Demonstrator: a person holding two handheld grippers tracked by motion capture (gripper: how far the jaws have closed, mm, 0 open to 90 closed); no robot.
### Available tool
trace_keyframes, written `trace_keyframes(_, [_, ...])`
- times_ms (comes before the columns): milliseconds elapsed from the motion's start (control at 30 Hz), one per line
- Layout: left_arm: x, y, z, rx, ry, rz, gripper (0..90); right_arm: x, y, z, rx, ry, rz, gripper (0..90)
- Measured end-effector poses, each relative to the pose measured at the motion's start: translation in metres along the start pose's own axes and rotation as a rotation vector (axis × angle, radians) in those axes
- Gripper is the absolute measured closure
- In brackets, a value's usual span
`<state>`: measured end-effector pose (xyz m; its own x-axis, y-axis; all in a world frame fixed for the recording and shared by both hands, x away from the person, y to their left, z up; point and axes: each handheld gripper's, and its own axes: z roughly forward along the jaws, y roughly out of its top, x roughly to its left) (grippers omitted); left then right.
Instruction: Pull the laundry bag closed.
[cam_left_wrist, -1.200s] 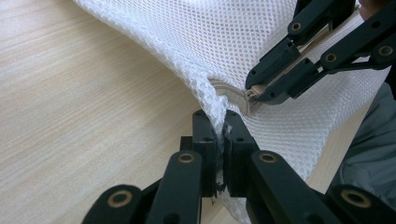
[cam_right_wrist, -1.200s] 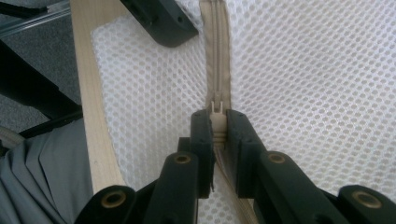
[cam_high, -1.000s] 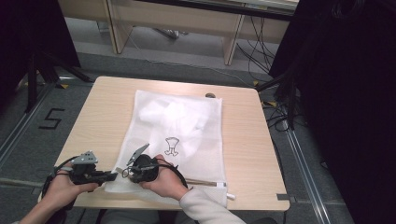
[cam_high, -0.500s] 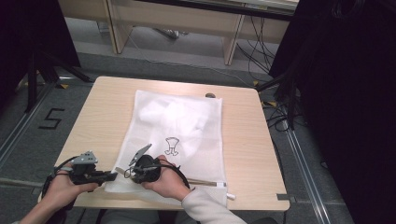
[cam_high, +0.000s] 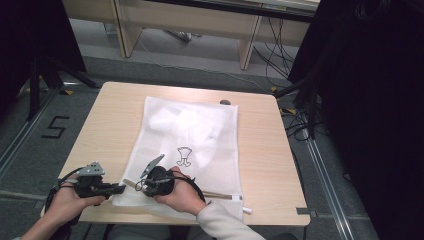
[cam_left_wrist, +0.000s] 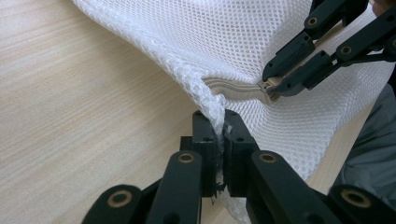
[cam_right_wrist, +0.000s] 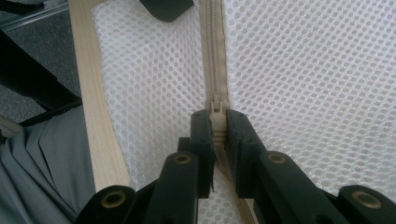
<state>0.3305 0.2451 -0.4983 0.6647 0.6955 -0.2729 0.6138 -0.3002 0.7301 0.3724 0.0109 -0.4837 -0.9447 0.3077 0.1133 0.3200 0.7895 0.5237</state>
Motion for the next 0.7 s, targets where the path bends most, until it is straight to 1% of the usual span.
trace_keyframes(33, [0.0, 0.0, 0.0, 0.0, 0.0, 0.0, 85.0, -0.0004, -0.0001, 0.0002, -0.001, 0.0, -0.01, 82.3])
trace_keyframes(67, [0.0, 0.0, 0.0001, -0.001, -0.001, 0.0, 85.0, -0.0004, -0.0001, 0.0002, -0.001, 0.0, -0.01, 82.3])
trace_keyframes(100, [0.0, 0.0, 0.0003, -0.002, -0.002, -0.001, 85.0, 0.0, -0.0009, -0.0009, -0.002, -0.001, 0.001, 82.3])
trace_keyframes(133, [0.0, 0.0, 0.0003, -0.002, -0.002, -0.001, 85.0, 0.0, -0.0009, -0.0009, -0.002, -0.001, 0.001, 82.3])
trace_keyframes(167, [-0.0001, 0.0, 0.0002, -0.002, -0.002, -0.001, 85.0, -0.0007, -0.0008, -0.0011, -0.006, 0.001, -0.013, 82.3])
trace_keyframes(200, [-0.0001, 0.0, 0.0002, -0.002, -0.002, -0.001, 85.0, -0.0005, -0.001, -0.0018, -0.003, -0.003, -0.005, 82.3])
trace_keyframes(267, [0.0005, 0.0004, -0.0011, 0.017, 0.003, 0.004, 85.1, 0.0003, -0.0011, -0.0018, 0.003, -0.002, -0.001, 82.3])
trace_keyframes(300, [0.0012, 0.0004, -0.0008, 0.018, -0.007, 0.005, 85.1, -0.0008, -0.0016, -0.0012, 0.0, 0.0, -0.016, 82.3])
trace_keyframes(333, [0.0012, 0.0004, -0.0008, 0.018, -0.007, 0.005, 85.1, -0.0008, -0.0016, -0.0012, 0.0, 0.0, -0.016, 82.3])
trace_keyframes(533, [0.0011, 0.0004, -0.0008, 0.019, -0.003, 0.005, 85.1, -0.0018, -0.0039, -0.0024, 0.003, -0.002, -0.013, 82.3])
trace_keyframes(567, [0.001, 0.0005, -0.001, 0.021, -0.001, 0.006, 85.1, -0.0019, -0.0041, -0.0026, 0.002, -0.001, -0.013, 82.2])
trace_keyframes(600, [0.0005, 0.0002, -0.0007, 0.013, 0.008, 0.004, 85.1, -0.0019, -0.0042, -0.0029, 0.003, -0.003, -0.013, 82.3])
trace_keyframes(633, [0.0011, 0.0004, -0.0011, 0.022, 0.001, 0.007, 85.1, -0.0022, -0.0048, -0.0032, 0.001, -0.003, -0.015, 82.3])
trace_keyframes(700, [0.0009, 0.0004, -0.0013, 0.022, 0.007, 0.005, 85.1, -0.0023, -0.005, -0.0034, 0.004, -0.006, -0.017, 82.2])
